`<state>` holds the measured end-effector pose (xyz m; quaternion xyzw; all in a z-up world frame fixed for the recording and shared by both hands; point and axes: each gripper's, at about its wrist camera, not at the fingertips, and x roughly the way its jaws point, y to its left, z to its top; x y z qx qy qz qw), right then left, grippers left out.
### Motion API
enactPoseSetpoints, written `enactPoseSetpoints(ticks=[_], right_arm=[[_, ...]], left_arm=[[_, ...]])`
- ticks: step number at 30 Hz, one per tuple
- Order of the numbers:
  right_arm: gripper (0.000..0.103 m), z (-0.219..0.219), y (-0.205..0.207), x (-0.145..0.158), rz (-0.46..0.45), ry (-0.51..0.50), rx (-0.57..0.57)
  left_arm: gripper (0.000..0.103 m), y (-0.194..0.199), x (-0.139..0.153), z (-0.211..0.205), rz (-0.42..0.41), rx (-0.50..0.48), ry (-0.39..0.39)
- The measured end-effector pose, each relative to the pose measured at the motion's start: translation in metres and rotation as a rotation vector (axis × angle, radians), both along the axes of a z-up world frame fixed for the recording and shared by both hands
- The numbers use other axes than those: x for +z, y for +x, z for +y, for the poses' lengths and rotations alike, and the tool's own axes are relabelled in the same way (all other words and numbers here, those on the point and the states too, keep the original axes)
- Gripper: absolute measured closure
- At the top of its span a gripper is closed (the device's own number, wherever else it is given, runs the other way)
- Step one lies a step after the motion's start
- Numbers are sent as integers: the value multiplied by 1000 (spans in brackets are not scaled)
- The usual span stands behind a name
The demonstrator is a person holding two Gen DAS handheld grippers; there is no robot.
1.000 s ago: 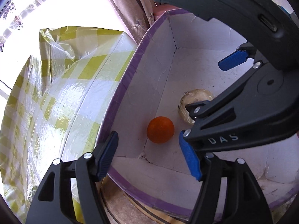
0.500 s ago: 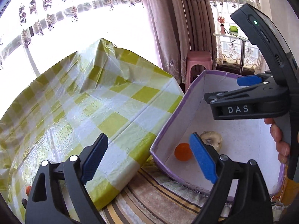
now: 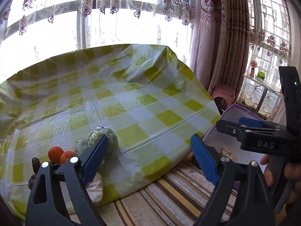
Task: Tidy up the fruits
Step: 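Move both open tools back over the fruits on the table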
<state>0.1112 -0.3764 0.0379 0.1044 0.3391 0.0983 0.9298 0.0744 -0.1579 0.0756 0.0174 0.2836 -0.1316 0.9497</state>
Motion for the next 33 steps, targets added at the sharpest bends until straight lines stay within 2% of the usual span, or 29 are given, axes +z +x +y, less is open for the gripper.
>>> enactPoseSetpoints(ticks=[2,7,12,21,27,33], right_arm=[[13,18,-1,-2,13,9,46],[13,60,-4,-12,56,8,149],[13,95,-8,-20,83,14,237],[13,127,1,-28,119,25,297],[13,136,18,-31,132,65,286],[13,143,36,-29,121,107,261]], left_arm=[[14,-3,2,24,6,44,-49],[14,-13,-1,74,17,142,-104],[14,-18,-10,123,89,232,-188],[14,-22,-27,180,168,370,-196],[25,-21,-41,206,236,443,-205],[37,-13,-55,216,292,454,-212]])
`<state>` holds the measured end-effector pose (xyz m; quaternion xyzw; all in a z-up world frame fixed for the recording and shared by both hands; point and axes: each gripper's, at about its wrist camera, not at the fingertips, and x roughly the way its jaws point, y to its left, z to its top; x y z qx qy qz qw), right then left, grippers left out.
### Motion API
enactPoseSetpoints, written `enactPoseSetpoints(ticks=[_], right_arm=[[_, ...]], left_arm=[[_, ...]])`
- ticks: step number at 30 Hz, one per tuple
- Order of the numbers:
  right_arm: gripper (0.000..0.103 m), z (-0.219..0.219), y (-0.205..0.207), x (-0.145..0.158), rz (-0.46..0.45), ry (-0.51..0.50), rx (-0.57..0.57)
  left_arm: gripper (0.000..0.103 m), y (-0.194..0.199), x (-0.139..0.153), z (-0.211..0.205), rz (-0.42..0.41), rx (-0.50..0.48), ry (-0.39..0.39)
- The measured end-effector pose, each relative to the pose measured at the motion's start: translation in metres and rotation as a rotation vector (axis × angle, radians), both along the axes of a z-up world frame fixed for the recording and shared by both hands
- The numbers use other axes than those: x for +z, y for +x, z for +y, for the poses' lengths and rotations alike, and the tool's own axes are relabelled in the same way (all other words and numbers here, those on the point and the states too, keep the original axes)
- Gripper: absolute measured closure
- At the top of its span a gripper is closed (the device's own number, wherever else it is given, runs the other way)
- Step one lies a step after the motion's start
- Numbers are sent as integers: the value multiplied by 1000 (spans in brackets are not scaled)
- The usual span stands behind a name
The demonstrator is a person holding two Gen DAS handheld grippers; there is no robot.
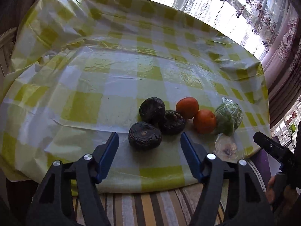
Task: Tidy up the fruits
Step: 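Move both open tools back over the fruits on the table, then grasp a dark dried fruit with the left tool while the right tool grasps the bagged green cabbage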
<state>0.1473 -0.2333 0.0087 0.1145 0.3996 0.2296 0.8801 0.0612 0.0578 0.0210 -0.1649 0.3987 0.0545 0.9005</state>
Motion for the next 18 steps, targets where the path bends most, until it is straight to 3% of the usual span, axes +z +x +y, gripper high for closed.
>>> enactPoseSetpoints(ticks=[18], right_arm=[[19,28,49,-12,64,73,-1]], left_arm=[[62,14,-10,3,31,2,-12]])
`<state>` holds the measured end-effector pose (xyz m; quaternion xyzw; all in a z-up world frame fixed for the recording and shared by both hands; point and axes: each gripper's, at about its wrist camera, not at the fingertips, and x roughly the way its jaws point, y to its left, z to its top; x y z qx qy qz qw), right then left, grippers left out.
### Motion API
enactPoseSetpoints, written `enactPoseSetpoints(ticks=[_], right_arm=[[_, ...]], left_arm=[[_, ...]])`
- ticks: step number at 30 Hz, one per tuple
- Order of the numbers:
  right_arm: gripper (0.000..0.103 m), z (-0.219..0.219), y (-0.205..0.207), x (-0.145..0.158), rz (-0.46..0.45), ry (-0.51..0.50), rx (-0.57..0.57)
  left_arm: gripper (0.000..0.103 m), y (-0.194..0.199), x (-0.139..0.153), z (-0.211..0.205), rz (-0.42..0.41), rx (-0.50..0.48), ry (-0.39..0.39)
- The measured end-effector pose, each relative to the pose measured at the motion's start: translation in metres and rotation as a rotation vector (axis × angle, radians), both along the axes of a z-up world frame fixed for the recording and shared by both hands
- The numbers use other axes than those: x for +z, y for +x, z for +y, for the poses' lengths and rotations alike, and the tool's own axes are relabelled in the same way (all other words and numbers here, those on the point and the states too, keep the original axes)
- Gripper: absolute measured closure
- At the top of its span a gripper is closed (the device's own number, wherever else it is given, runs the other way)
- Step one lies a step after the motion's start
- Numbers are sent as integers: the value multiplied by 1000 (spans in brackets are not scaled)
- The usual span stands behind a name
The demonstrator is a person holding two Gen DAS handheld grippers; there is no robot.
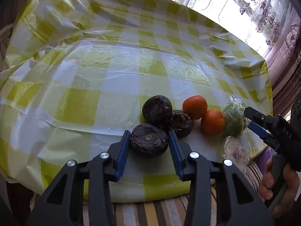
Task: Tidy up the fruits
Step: 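Grasp a dark dried fruit with the left tool while the right tool grasps the bagged green cabbage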
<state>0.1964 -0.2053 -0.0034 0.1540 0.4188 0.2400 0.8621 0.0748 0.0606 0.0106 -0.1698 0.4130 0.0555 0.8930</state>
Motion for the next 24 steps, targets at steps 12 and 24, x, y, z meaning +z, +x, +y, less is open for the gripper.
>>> enactPoseSetpoints(ticks=[12,24], right_arm=[[31,10,9,-7,26,33,28],[41,8,6,-7,24,68,33]], left_arm=[[63,1,-1,0,-1,-1,14],[64,1,-1,0,-4,0,18]])
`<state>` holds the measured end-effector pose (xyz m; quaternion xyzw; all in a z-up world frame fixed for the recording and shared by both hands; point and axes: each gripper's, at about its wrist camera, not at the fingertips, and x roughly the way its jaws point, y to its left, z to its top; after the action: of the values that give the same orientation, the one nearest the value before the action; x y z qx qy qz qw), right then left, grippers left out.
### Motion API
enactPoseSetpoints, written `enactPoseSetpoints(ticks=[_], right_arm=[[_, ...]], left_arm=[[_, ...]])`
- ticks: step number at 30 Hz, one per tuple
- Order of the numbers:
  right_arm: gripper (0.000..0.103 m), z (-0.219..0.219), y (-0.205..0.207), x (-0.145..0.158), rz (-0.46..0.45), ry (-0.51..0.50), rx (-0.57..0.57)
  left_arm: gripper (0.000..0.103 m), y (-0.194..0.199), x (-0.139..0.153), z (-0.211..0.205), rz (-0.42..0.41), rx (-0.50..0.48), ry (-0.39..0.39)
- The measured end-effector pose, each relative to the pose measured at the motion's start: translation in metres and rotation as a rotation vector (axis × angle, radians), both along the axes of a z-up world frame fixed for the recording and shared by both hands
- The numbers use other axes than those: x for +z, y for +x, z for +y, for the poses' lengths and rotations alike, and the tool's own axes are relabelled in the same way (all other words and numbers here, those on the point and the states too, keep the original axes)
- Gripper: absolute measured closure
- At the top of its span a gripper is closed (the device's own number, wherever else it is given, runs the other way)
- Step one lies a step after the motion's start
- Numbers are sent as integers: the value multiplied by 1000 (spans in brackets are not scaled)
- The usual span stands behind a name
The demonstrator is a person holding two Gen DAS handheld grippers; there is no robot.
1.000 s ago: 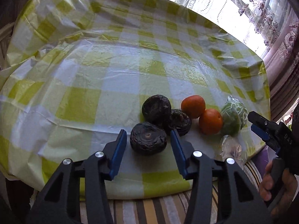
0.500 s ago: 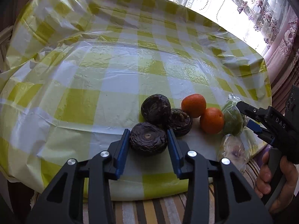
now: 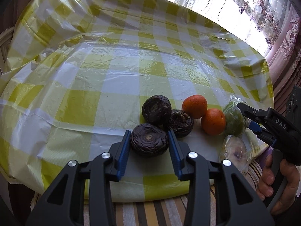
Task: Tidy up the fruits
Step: 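Grasp a dark dried fruit with the left tool while the right tool grasps the bagged green cabbage, then carry the dark fruit and green cabbage into the box and open both tools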
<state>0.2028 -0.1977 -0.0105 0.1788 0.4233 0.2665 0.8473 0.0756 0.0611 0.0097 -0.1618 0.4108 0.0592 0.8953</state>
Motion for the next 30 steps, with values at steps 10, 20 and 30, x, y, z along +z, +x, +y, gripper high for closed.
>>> enactPoseSetpoints(ticks=[10,20,30], right_arm=[[41,-12,-10,7,-26,6,-19],[41,-30,-24,13,-35,10,-28],[41,-50,-38,18,-36,47,-29]], left_arm=[[64,-1,9,0,-26,15,46],[64,-10,23,-9,-72,15,108],[64,-19,37,-25,-109,-7,127]])
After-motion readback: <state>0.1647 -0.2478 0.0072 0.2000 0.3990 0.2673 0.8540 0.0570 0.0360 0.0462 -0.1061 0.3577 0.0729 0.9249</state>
